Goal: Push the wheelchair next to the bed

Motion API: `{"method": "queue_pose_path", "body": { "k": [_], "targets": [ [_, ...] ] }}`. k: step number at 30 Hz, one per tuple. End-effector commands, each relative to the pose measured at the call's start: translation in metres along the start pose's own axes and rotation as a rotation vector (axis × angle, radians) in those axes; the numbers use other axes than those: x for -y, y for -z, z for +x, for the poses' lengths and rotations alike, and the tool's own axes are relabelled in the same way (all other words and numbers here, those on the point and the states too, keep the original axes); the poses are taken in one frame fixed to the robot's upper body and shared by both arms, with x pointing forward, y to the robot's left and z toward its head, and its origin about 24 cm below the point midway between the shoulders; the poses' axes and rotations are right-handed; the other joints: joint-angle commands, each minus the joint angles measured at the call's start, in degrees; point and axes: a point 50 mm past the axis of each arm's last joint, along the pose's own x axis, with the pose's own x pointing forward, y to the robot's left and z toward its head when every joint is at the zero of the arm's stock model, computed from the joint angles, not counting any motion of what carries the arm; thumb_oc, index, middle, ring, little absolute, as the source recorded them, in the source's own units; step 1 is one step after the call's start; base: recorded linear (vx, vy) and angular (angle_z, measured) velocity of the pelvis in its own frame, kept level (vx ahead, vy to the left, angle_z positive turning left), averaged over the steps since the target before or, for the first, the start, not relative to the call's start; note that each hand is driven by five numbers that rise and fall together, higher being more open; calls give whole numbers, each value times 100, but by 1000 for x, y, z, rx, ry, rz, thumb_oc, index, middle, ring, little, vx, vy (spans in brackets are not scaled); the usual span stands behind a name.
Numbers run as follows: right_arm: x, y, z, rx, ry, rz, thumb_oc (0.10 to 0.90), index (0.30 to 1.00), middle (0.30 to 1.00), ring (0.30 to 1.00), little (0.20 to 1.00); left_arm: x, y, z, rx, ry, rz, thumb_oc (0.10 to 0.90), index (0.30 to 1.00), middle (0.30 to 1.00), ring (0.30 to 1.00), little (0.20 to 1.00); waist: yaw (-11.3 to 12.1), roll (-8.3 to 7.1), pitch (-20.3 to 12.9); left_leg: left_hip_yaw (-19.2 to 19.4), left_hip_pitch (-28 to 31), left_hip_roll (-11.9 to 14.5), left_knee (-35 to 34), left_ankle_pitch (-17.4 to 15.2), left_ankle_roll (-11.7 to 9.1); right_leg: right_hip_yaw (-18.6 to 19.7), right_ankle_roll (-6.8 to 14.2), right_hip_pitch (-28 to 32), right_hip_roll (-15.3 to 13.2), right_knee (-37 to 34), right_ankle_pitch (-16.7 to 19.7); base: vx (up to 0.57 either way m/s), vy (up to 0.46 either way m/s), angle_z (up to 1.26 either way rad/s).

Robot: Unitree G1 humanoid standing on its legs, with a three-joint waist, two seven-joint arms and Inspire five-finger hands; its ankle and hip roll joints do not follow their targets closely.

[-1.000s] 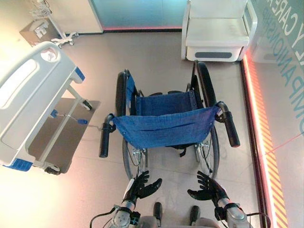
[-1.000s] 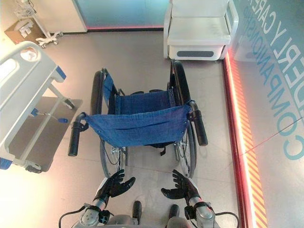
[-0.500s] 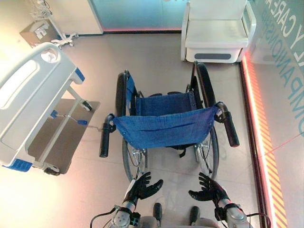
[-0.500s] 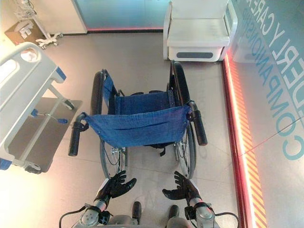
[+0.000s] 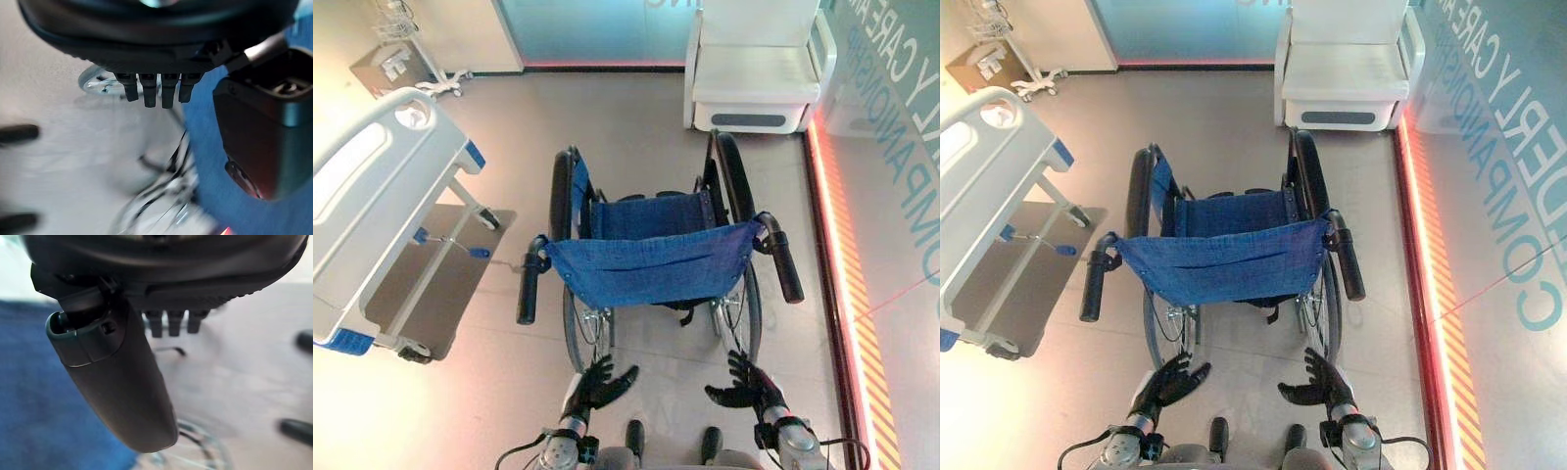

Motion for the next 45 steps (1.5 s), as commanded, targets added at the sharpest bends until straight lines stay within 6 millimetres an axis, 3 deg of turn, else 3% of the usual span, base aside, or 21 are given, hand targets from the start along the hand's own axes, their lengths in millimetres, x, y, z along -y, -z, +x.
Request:
{"method": "queue_pose_path", "body": {
  "k": [1, 7, 13, 20, 22, 27, 35, 39, 45],
  "targets": [
    [10, -59, 15, 265, 70, 162, 800, 900, 900, 900, 900, -21, -45, 16, 196, -164, -190, 800, 900, 900, 900, 900, 97, -217, -129, 164, -109, -283, 344, -571, 229, 308, 95, -340, -341, 703, -364, -4, -77, 1],
    [51, -106, 9, 489, 160, 218, 800, 900, 900, 900, 900, -67, -74, 13, 317, -477, -243, 800, 900, 900, 900, 900, 94, -332, -183, 196, -9, -240, 274, -575, 235, 366, 87, -292, -306, 705, -360, 25, -43, 1],
    [86, -142, 3, 590, 248, 255, 800, 900, 900, 900, 900, -95, -98, 9, 403, -655, -259, 800, 900, 900, 900, 900, 61, -364, -254, 204, 93, -222, 197, -588, 234, 410, 100, -232, -297, 676, -379, 35, -9, 0],
    [101, -202, -17, 832, 346, 264, 800, 900, 900, 900, 900, -116, -143, -7, 659, -841, -297, 800, 900, 900, 900, 900, 43, -315, -245, 153, -17, -223, 190, -549, 223, 472, 100, -310, -296, 646, -389, -19, 9, -1],
    [100, -212, -23, 892, 362, 268, 800, 900, 900, 900, 900, -115, -153, -11, 731, -845, -279, 800, 900, 900, 900, 900, 44, -312, -237, 140, -57, -221, 204, -541, 218, 486, 100, -339, -297, 651, -390, -35, 11, 0],
    [100, -239, -48, 1066, 444, 292, 800, 900, 900, 900, 900, -105, -204, -25, 986, -716, -142, 800, 900, 900, 900, 900, 53, -298, -244, 117, -123, -222, 205, -517, 208, 498, 106, -382, -291, 657, -393, -11, -1, 4],
    [86, -281, -75, 1303, 456, 269, 800, 900, 900, 900, 900, -72, -267, -46, 1290, -478, 66, 800, 900, 900, 900, 900, 76, -294, -258, 85, -215, -257, 244, -502, 207, 514, 103, -422, -275, 648, -382, -5, -1, 1],
    [77, -286, -79, 1342, 403, 273, 800, 900, 900, 900, 900, -63, -279, -57, 1374, -391, 96, 800, 900, 900, 900, 900, 113, -307, -301, 61, -206, -259, 215, -495, 212, 514, 103, -396, -261, 616, -381, 0, 0, 0],
    [60, -280, -85, 1351, 257, 231, 800, 900, 900, 900, 900, -55, -283, -64, 1351, -181, 99, 800, 900, 900, 900, 900, 123, -309, -341, 47, -226, -252, 189, -462, 216, 514, 108, -420, -246, 621, -380, 16, -3, 0]
  ]
}}
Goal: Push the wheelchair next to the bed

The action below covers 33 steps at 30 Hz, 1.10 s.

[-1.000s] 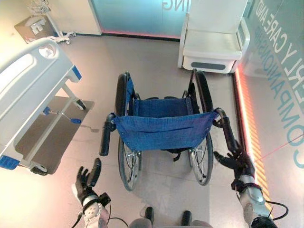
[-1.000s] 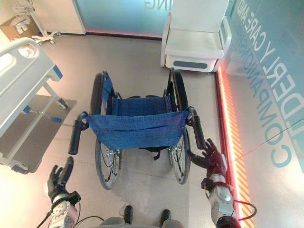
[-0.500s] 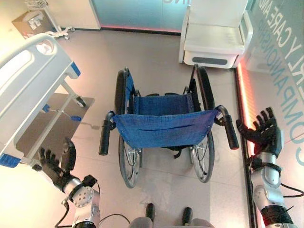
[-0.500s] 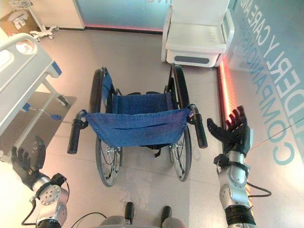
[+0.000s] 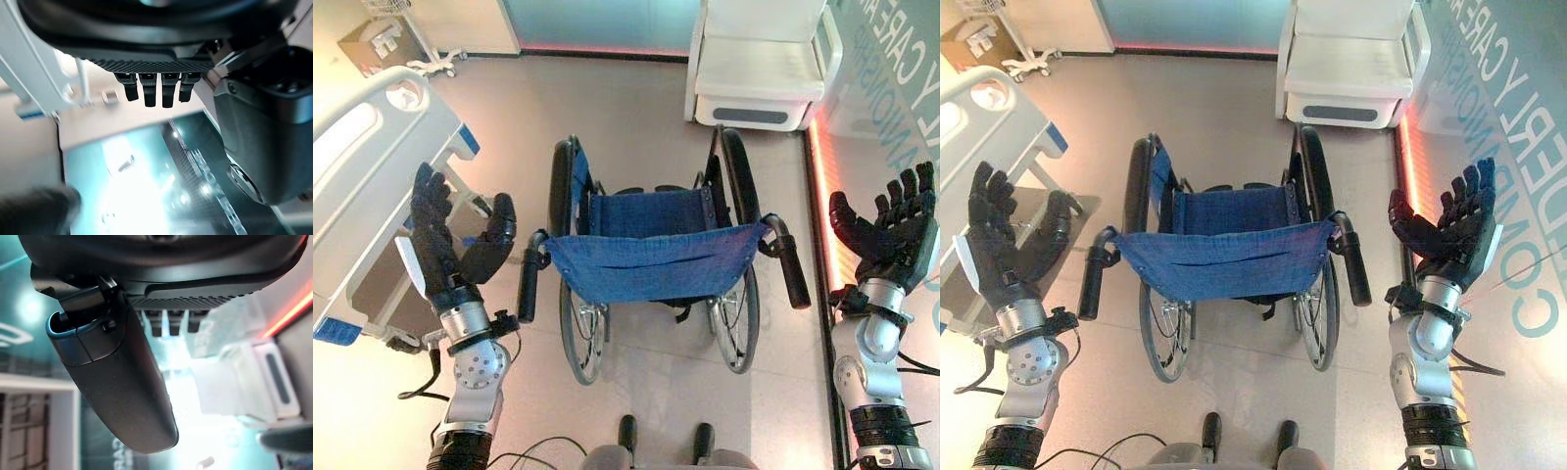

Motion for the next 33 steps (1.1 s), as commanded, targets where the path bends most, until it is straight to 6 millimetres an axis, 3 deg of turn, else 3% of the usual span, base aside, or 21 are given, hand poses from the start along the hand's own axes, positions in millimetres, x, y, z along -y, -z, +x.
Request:
{"method": "queue_pose_path", "body": {
  "k": [1, 8, 13, 18, 26, 28, 33],
  "targets": [
    [-18, -53, 9, 297, -192, 48, 800, 900, 900, 900, 900, -7, -41, 31, 216, 115, -72, 800, 900, 900, 900, 900, 71, -229, -364, 73, -99, -192, 275, -511, 176, 317, 52, -325, -217, 743, -424, 0, 0, 0],
    [-25, -54, -2, 249, -388, 23, 800, 900, 900, 900, 900, -16, -39, 25, 164, 200, 10, 800, 900, 900, 900, 900, 74, -231, -356, 79, -140, -183, 296, -499, 183, 315, 72, -389, -212, 778, -414, 0, 0, 0],
    [-29, -60, -9, 237, -511, -20, 800, 900, 900, 900, 900, -26, -32, 22, 74, 297, 237, 800, 900, 900, 900, 900, 92, -223, -329, 89, -196, -180, 338, -479, 173, 303, 102, -419, -212, 786, -385, 0, 0, 0],
    [-28, -70, -9, 255, -558, -74, 800, 900, 900, 900, 900, -44, -30, 23, 17, 286, 375, 800, 900, 900, 900, 900, 116, -215, -306, 89, -240, -177, 360, -461, 169, 291, 128, -435, -214, 782, -372, 0, 0, 0],
    [-27, -75, -13, 270, -562, -135, 800, 900, 900, 900, 900, -54, -30, 19, -18, 261, 494, 800, 900, 900, 900, 900, 163, -232, -298, 53, -285, -189, 379, -454, 167, 267, 152, -448, -205, 778, -365, -1, -2, 0],
    [-26, -74, -12, 256, -562, -198, 800, 900, 900, 900, 900, -56, -27, 18, -51, 286, 578, 800, 900, 900, 900, 900, 170, -236, -293, 49, -313, -194, 411, -463, 164, 269, 159, -464, -203, 788, -367, 0, 0, 0],
    [-16, -59, -4, 160, -530, -610, 800, 900, 900, 900, 900, -63, -23, 21, -107, 334, 693, 800, 900, 900, 900, 900, 157, -242, -242, 76, -359, -201, 474, -464, 170, 287, 172, -497, -196, 828, -358, -29, -13, 1]
  ]
}}
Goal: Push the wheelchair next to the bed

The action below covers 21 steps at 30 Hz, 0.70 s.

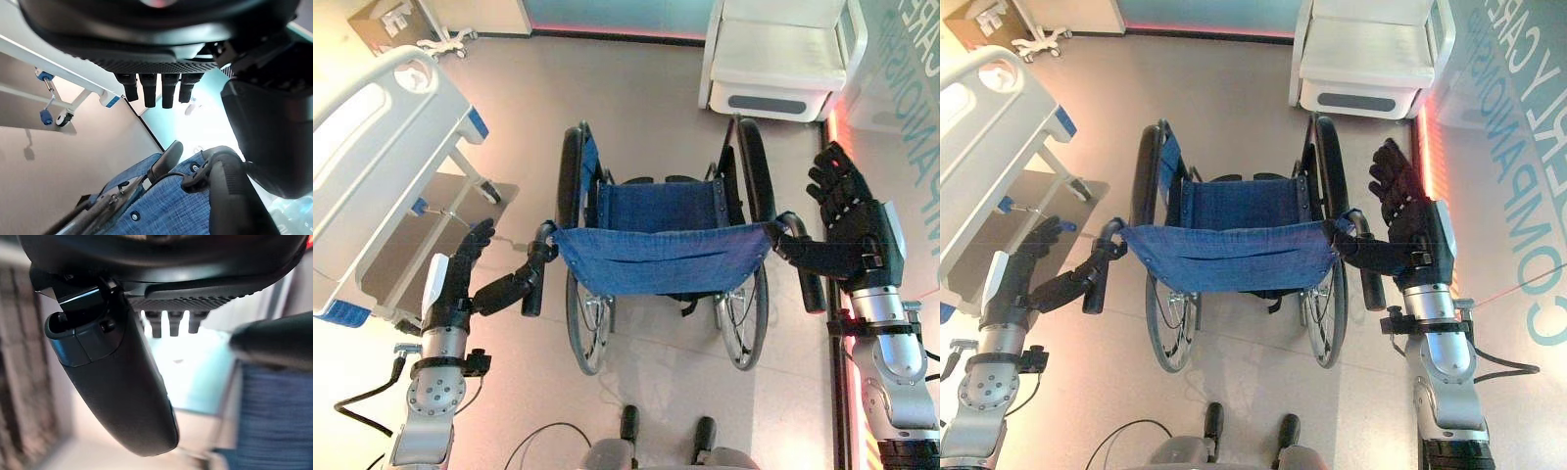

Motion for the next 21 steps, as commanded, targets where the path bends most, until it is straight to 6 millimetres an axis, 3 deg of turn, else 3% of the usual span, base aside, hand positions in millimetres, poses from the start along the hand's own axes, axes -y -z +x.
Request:
{"method": "queue_pose_path", "body": {
  "k": [1, 3, 10, 21],
  "targets": [
    [23, -31, 14, 71, 71, -364, 800, 900, 900, 900, 900, -43, -28, 20, 133, -39, 157, 800, 900, 900, 900, 900, -33, -231, -267, 107, -200, -176, 485, -459, 174, 350, 169, -386, -180, 851, -348, -51, -30, 0],
    [31, -23, 18, 0, 84, -508, 800, 900, 900, 900, 900, -39, -32, 26, 133, 22, 120, 800, 900, 900, 900, 900, -59, -250, -232, 140, -198, -165, 497, -459, 176, 362, 178, -383, -165, 866, -337, -48, -40, 0],
    [35, -12, 30, -116, 90, -687, 800, 900, 900, 900, 900, -12, -27, 42, 69, 155, 80, 800, 900, 900, 900, 900, -126, -269, -185, 198, -172, -162, 526, -478, 191, 441, 209, -389, -134, 897, -315, -4, -4, 0],
    [41, 9, 41, -312, 104, -776, 800, 900, 900, 900, 900, 8, -7, 57, -94, 229, 99, 800, 900, 900, 900, 900, -164, -310, -152, 298, -172, -160, 611, -528, 218, 518, 234, -386, -115, 912, -301, 0, 0, 0]
  ]
}}
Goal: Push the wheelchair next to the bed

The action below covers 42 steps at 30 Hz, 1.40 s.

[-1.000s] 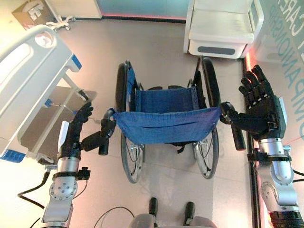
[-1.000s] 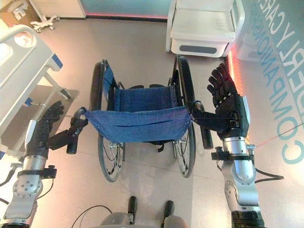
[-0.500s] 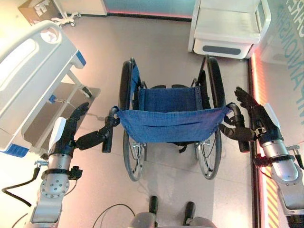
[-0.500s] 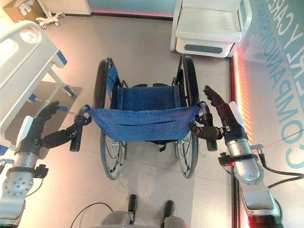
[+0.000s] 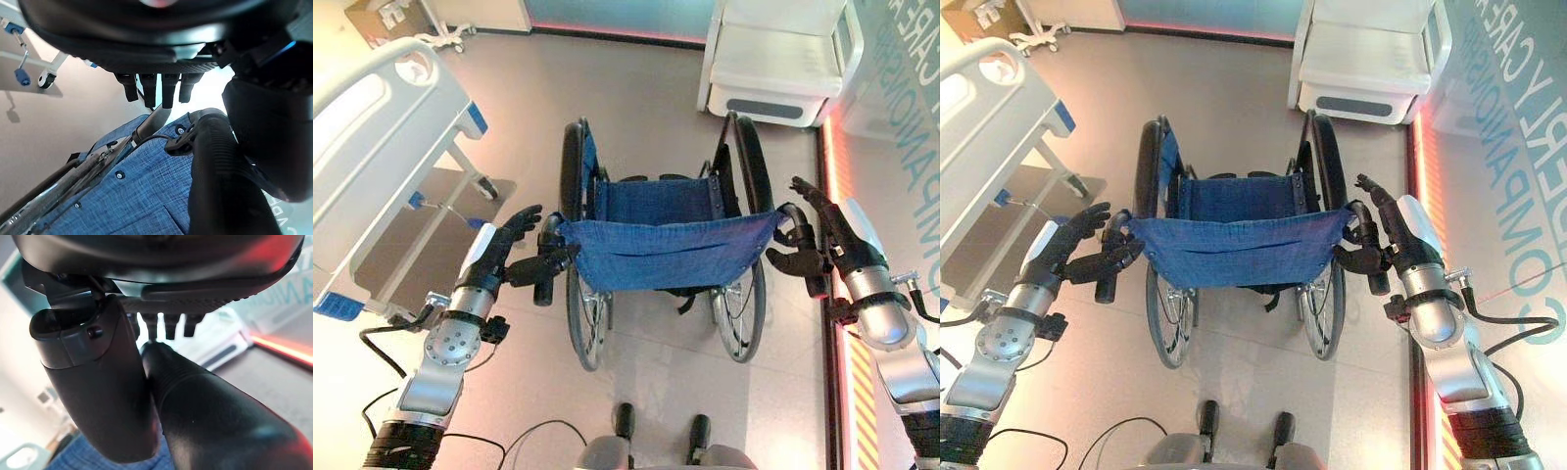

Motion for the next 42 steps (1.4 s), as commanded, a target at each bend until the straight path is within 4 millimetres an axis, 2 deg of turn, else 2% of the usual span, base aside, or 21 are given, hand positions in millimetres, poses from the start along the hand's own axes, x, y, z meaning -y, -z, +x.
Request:
{"method": "queue_pose_path", "body": {
  "k": [1, 6, 12, 15, 21, 26, 35, 42],
  "targets": [
    [31, 18, 7, -124, 129, -194, 800, 900, 900, 900, 900, -18, 21, 4, -151, -6, 129, 800, 900, 900, 900, 900, -170, -148, -236, 270, -214, -124, 544, -553, 186, 326, 200, -393, -92, 795, -319, 0, 0, 0],
    [30, 27, 11, -207, 86, -198, 800, 900, 900, 900, 900, -18, 41, 0, -315, 51, 202, 800, 900, 900, 900, 900, -148, -150, -213, 296, -234, -129, 581, -558, 195, 331, 193, -374, -80, 774, -314, 0, 0, 0],
    [28, 30, 17, -271, 27, -182, 800, 900, 900, 900, 900, -35, 61, -4, -513, 77, 360, 800, 900, 900, 900, 900, -136, -161, -186, 328, -266, -130, 619, -566, 194, 314, 193, -378, -76, 775, -313, 0, 0, 0],
    [23, 31, 21, -302, -26, -157, 800, 900, 900, 900, 900, -43, 71, -7, -630, 119, 416, 800, 900, 900, 900, 900, -119, -168, -163, 325, -298, -137, 675, -578, 189, 292, 179, -368, -79, 764, -313, 0, 0, 0],
    [11, 35, 24, -397, -130, -123, 800, 900, 900, 900, 900, -47, 83, -13, -802, 241, 473, 800, 900, 900, 900, 900, -111, -166, -126, 327, -335, -141, 697, -558, 184, 286, 154, -370, -63, 748, -303, 0, 0, 0],
    [1, 36, 28, -458, -234, -68, 800, 900, 900, 900, 900, -50, 83, -9, -848, 323, 471, 800, 900, 900, 900, 900, -107, -182, -137, 352, -333, -133, 697, -549, 169, 252, 143, -359, -71, 740, -304, -2, -1, -1],
    [3, 30, 42, -512, -276, -125, 800, 900, 900, 900, 900, -58, 76, 2, -944, 445, 551, 800, 900, 900, 900, 900, -108, -211, -177, 370, -336, -140, 736, -575, 172, 239, 128, -342, -77, 732, -309, 1, -1, 0],
    [-3, 24, 51, -540, -351, -162, 800, 900, 900, 900, 900, -40, 80, 5, -1071, 659, 535, 800, 900, 900, 900, 900, -156, -225, -212, 400, -292, -137, 730, -591, 170, 268, 109, -302, -80, 707, -309, 8, -2, -2]
  ]
}}
